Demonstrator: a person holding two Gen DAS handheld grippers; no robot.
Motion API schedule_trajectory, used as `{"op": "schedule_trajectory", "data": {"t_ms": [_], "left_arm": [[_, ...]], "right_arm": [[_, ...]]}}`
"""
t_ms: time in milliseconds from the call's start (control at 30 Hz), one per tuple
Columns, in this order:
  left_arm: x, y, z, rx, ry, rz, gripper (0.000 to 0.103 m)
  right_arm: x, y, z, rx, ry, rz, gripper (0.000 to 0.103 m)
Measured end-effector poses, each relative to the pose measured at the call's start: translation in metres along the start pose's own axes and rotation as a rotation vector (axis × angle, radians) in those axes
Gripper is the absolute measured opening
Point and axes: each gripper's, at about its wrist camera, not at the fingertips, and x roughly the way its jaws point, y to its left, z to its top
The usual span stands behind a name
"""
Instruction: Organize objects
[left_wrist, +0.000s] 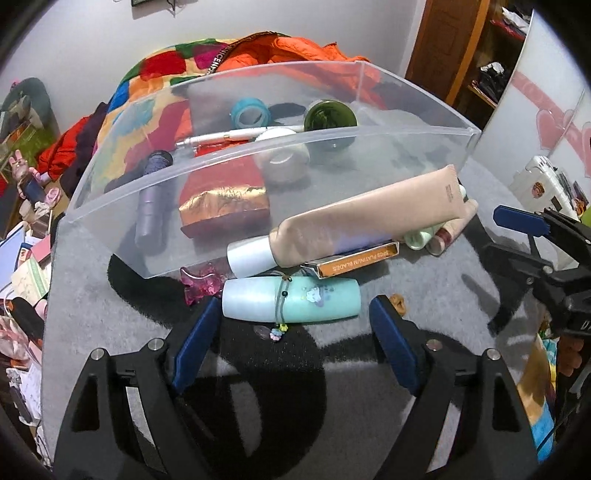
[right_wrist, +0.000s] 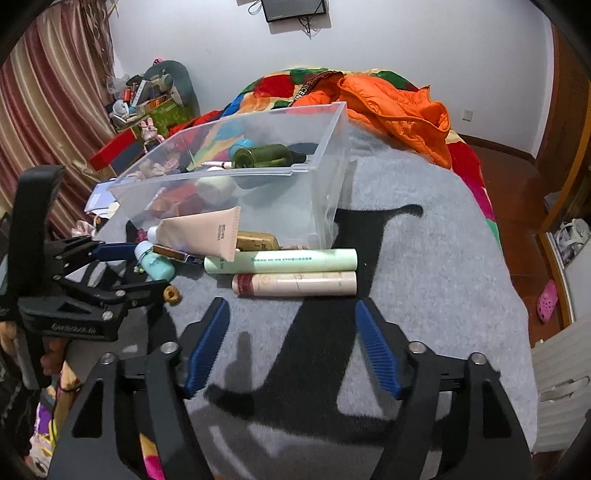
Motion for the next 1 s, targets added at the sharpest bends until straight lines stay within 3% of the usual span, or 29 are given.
{"op": "schedule_trajectory", "data": {"t_ms": [67,267,433,700,1000], "left_arm": [[-0.001,0.001,0.000,-0.008,-0.011,0.006,0.073],[-0.007,0.008,-0.005,-0.034,-0.039,-0.001,0.073],[-0.021,0.011,-0.015,-0.047,-0.066,-0.024,0.073],[-0.051,0.016,-0.026,-0.084,-0.129,-0.042,0.073],[-0.086,0.011,-0.024,-0.065,-0.213,-0.031,0.073]], "right_arm": [[0.006,0.003,0.004,-0.006,0.001,-0.022,0.082],[0.029,0.012,0.011,-0.006,0.047,-0.065,0.083],[0.035,0.012,0.006,-0.004,0.035,-0.093,0.082],[0.021,0.010,-0.001,-0.006,0.011,-0.054,0.049],[-0.003,0.010,-0.002,0.002,-0.028,0.007,0.027]]}}
